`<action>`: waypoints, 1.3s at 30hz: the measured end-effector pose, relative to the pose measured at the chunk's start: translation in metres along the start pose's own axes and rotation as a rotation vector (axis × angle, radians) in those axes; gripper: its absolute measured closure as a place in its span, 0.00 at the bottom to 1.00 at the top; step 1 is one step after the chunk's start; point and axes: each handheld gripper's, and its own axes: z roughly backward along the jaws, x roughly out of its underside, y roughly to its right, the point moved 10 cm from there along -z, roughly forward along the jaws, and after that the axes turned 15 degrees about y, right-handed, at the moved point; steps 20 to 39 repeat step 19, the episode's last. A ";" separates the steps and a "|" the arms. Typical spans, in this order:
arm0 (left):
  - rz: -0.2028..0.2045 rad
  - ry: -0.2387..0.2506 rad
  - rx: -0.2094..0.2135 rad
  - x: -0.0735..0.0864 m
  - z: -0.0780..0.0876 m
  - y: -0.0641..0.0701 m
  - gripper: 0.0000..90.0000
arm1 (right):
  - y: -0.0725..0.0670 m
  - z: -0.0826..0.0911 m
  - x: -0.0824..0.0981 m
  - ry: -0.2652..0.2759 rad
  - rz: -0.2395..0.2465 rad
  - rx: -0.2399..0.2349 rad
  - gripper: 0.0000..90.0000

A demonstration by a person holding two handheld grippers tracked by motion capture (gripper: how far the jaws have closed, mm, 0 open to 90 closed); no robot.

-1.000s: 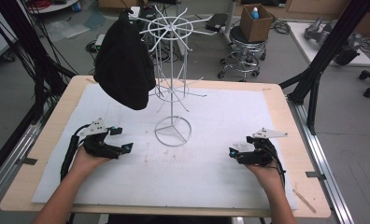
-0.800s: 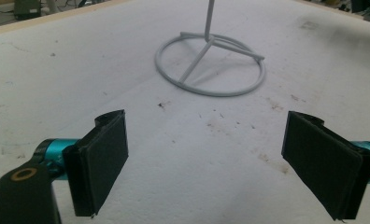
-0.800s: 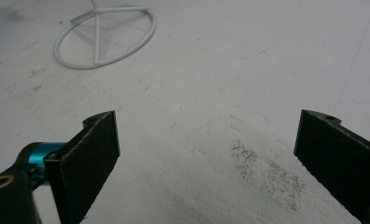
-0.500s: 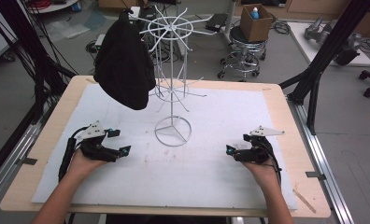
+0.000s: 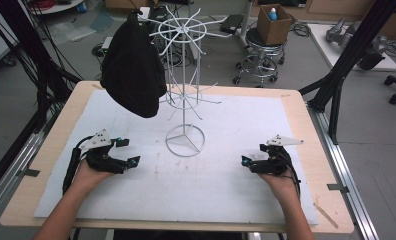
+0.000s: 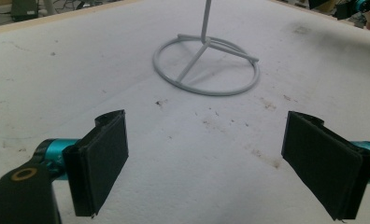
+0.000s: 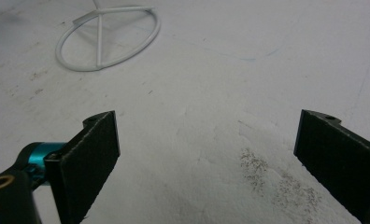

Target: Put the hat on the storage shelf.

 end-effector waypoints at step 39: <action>0.015 -0.004 -0.005 0.001 0.001 -0.003 0.17 | 0.001 -0.001 0.000 0.000 0.000 0.000 0.07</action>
